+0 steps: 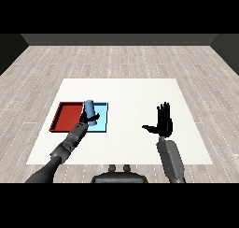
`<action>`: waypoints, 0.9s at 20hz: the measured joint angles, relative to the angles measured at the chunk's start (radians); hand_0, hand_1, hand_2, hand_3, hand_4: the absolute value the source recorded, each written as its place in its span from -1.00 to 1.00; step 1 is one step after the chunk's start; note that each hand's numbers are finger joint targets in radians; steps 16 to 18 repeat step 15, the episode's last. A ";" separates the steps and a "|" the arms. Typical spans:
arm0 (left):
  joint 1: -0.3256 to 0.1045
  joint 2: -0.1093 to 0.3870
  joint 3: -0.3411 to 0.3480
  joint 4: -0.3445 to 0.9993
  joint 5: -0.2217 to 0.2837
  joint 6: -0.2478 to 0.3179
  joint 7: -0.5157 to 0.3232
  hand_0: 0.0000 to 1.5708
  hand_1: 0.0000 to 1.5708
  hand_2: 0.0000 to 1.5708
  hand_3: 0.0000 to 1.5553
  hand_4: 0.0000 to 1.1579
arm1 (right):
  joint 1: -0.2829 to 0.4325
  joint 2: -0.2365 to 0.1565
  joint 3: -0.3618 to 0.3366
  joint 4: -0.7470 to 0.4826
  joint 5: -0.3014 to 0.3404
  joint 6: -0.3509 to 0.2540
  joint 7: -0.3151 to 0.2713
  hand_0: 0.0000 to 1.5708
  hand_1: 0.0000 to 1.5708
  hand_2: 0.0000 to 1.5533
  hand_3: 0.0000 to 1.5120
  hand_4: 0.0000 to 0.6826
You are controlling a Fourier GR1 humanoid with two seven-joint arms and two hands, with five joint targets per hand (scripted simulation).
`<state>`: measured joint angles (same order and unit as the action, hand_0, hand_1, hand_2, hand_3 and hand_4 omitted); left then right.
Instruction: Pick the blue can and put it in the blue box
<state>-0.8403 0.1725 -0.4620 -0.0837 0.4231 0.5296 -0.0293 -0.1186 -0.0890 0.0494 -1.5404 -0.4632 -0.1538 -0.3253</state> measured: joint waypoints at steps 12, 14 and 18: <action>-0.031 0.003 0.037 0.048 -0.032 -0.017 -0.031 -1.00 -1.00 -1.00 -1.00 -1.00 | -0.001 0.008 -0.027 0.035 -0.003 0.039 -0.033 -1.00 -1.00 -1.00 -1.00 -1.00; -0.034 0.011 0.064 0.009 -0.011 -0.004 -0.102 -1.00 -1.00 -1.00 -1.00 -1.00 | -0.007 0.012 -0.018 0.038 0.006 0.039 -0.038 -1.00 -1.00 -1.00 -1.00 -1.00; -0.035 0.012 0.076 -0.010 -0.003 0.001 -0.139 -1.00 -1.00 -1.00 -1.00 -1.00 | -0.004 0.008 -0.016 0.044 0.012 0.046 -0.043 -1.00 -1.00 -1.00 -1.00 -1.00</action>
